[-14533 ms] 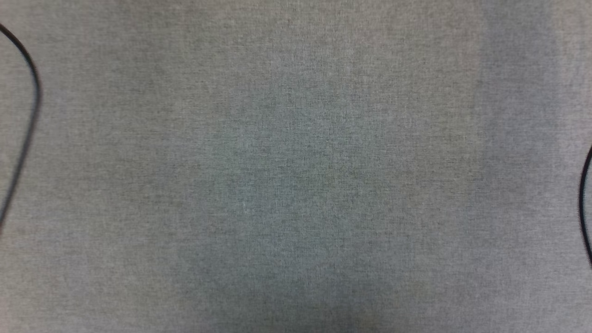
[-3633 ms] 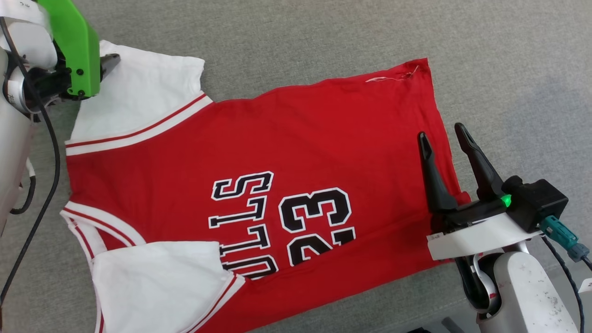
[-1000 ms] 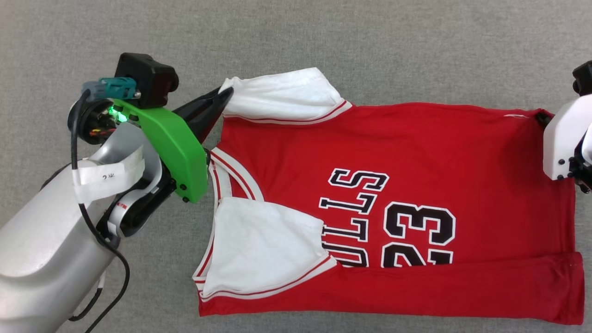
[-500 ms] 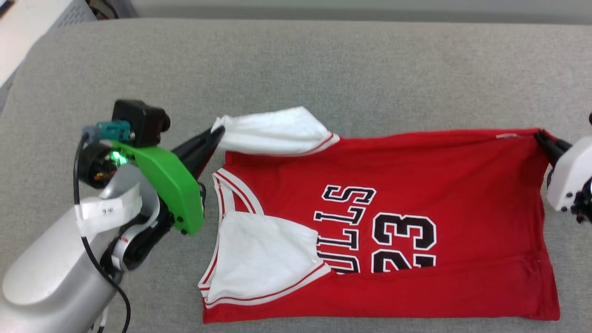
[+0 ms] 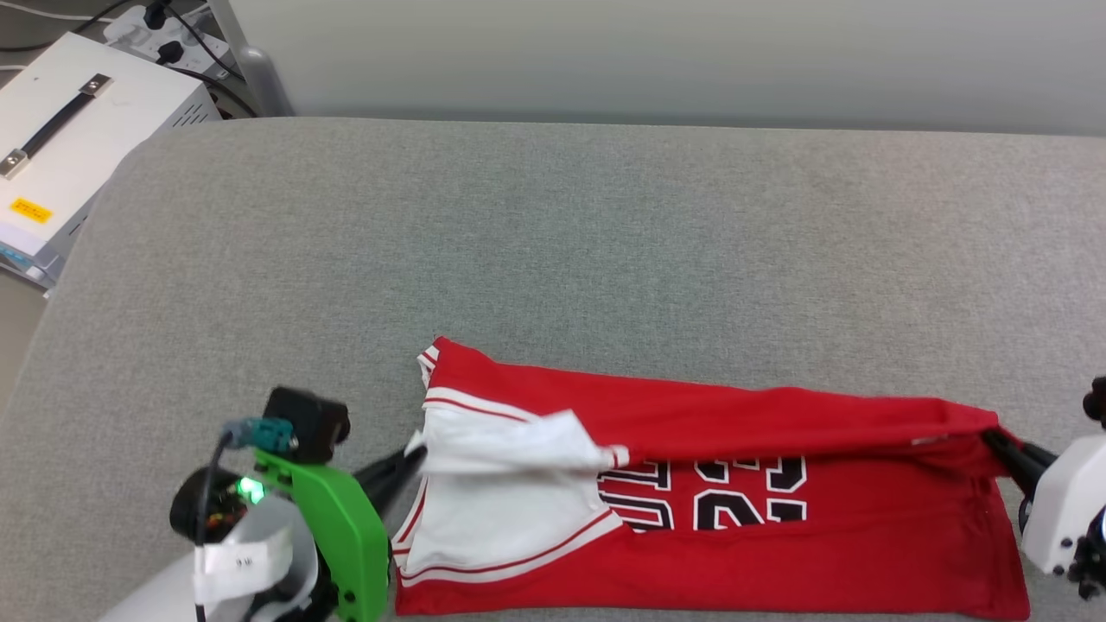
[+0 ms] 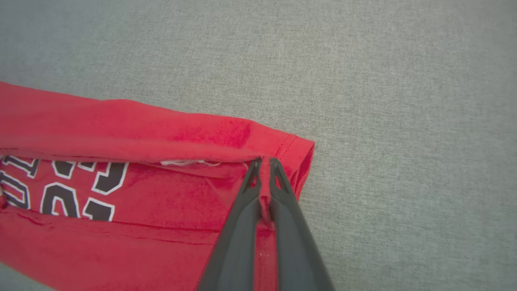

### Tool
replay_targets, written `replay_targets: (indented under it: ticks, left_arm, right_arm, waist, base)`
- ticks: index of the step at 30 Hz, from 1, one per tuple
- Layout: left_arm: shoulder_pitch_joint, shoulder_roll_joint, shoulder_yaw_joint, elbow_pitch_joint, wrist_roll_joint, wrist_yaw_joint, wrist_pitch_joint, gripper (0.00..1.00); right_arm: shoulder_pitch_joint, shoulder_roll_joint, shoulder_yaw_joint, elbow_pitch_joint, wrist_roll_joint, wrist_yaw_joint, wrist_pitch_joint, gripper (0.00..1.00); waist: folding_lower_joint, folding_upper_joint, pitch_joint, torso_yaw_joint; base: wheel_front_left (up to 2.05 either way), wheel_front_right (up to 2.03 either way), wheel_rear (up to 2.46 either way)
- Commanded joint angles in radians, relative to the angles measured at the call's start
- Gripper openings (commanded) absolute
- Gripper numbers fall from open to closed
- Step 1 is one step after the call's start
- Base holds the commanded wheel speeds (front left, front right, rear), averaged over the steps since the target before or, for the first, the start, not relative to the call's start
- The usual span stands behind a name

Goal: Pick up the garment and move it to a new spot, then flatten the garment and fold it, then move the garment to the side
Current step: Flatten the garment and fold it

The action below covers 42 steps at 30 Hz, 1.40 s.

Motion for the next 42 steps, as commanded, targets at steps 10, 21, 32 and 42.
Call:
replay_targets:
  ticks: [10,21,32,42]
  left_arm:
    - [0.067,-0.008,-0.066,0.086,0.005,-0.021,0.002,0.00]
    - [0.064,-0.060,-0.120,0.197,0.033,-0.063,-0.010,1.00]
    - [0.081,-0.062,-0.051,0.144,0.032,-0.028,-0.145,1.00]
    - [0.104,-0.110,0.102,0.138,0.088,0.080,-0.453,1.00]
  right_arm:
    - [0.102,-0.062,0.045,-0.055,0.014,-0.001,0.053,0.00]
    - [0.122,-0.064,0.078,-0.037,0.054,-0.001,0.054,1.00]
    - [0.157,-0.064,-0.001,-0.146,0.110,-0.001,0.086,1.00]
    - [0.201,0.105,-0.230,-0.198,-0.022,-0.001,0.228,1.00]
  waist:
    - [0.0001,0.0120,0.002,0.013]
    - [0.0001,0.0120,-0.006,0.013]
    - [0.0001,0.0120,-0.078,0.012]
    - [0.0001,0.0120,-0.078,0.016]
  base:
    - [0.00,0.00,0.00]
    - [0.00,0.00,0.00]
    - [0.00,0.00,0.00]
    - [0.00,0.00,0.00]
